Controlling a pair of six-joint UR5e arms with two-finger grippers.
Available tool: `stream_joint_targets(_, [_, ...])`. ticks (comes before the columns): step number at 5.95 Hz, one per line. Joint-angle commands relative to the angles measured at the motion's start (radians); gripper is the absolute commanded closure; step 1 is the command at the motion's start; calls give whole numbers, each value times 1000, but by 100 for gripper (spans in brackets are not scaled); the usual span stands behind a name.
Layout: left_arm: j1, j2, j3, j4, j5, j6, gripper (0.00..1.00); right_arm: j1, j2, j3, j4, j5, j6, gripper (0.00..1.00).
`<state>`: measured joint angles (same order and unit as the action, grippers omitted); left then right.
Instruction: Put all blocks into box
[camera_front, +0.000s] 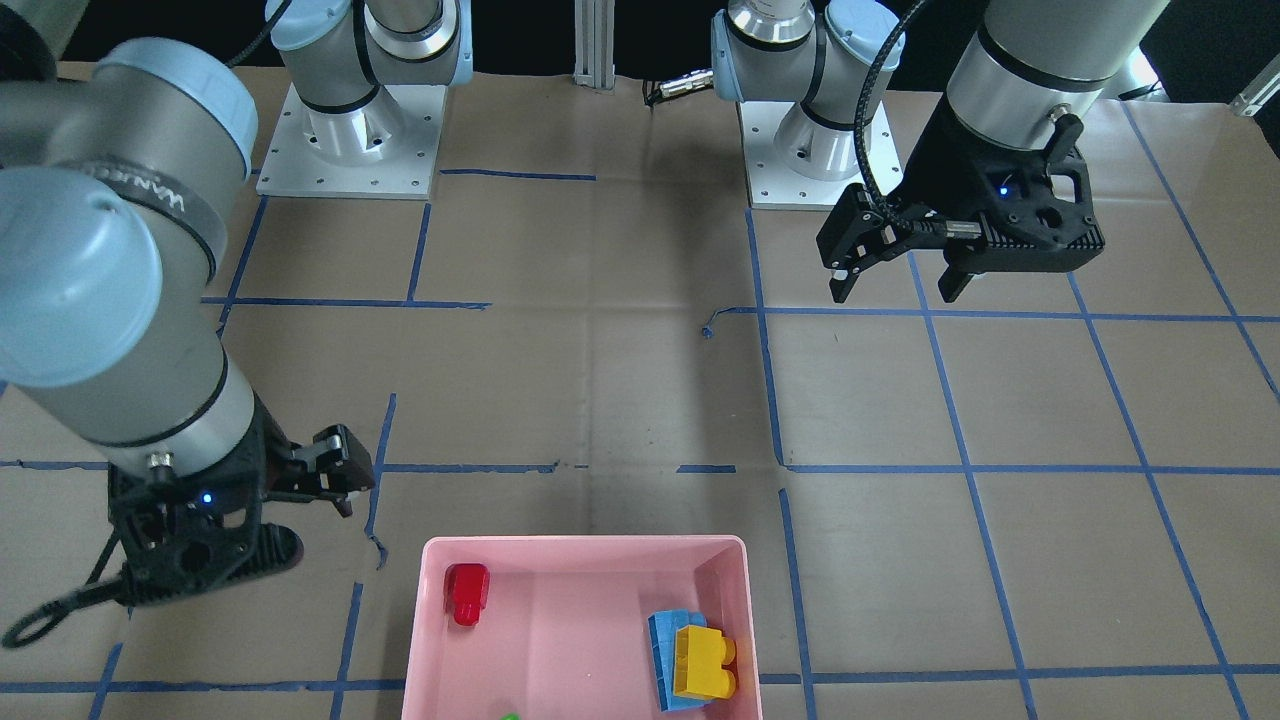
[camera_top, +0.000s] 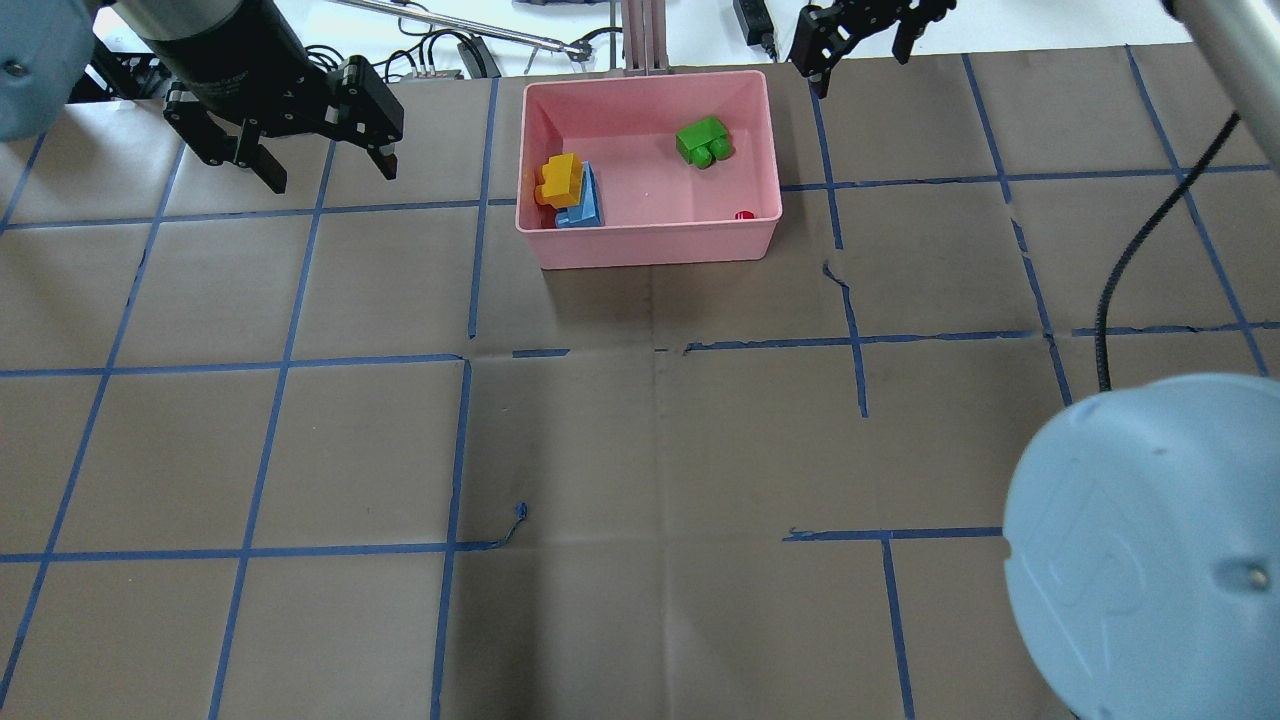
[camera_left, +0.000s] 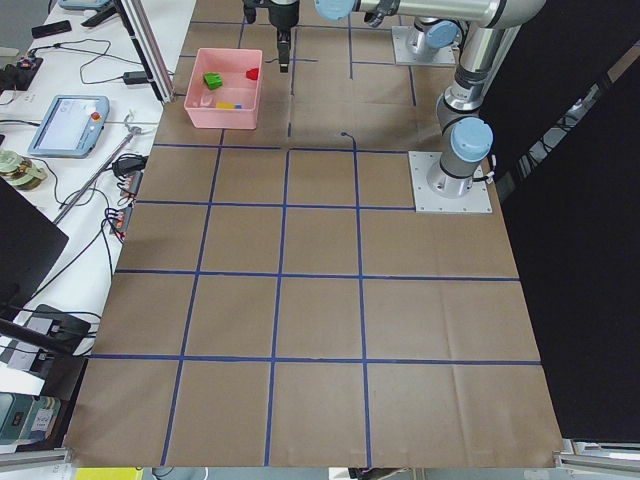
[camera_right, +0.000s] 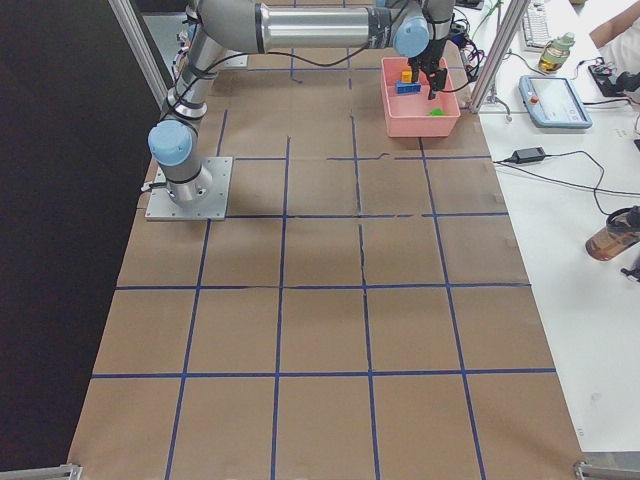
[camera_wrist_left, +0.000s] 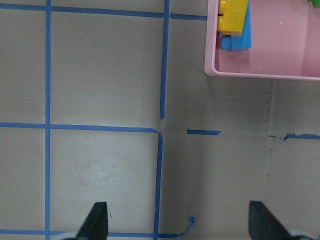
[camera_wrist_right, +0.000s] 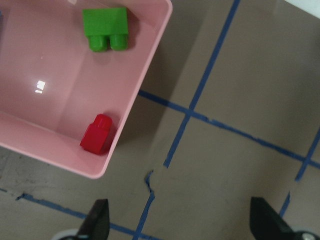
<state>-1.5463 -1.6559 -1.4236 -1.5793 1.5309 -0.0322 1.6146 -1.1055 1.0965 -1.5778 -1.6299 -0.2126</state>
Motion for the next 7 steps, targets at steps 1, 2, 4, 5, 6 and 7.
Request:
stream_joint_targets(1, [0, -1, 0, 1, 0, 0, 1, -5, -191, 173, 140, 11, 268, 1])
stream_joint_targets(2, [0, 1, 0, -1, -2, 8, 1, -4, -294, 271, 150, 13, 282, 1])
stream_joint_targets(4, [2, 5, 2, -2, -5, 8, 1, -1, -378, 338, 140, 21, 292, 1])
stream_joint_targets(5, [3, 1, 3, -13, -6, 8, 1, -1, -379, 339, 140, 22, 291, 1])
stream_joint_targets(6, [5, 2, 6, -16, -5, 8, 1, -1, -379, 341, 143, 24, 288, 1])
stream_joint_targets(7, [6, 4, 8, -22, -3, 8, 1, 1, -379, 341, 144, 24, 288, 1])
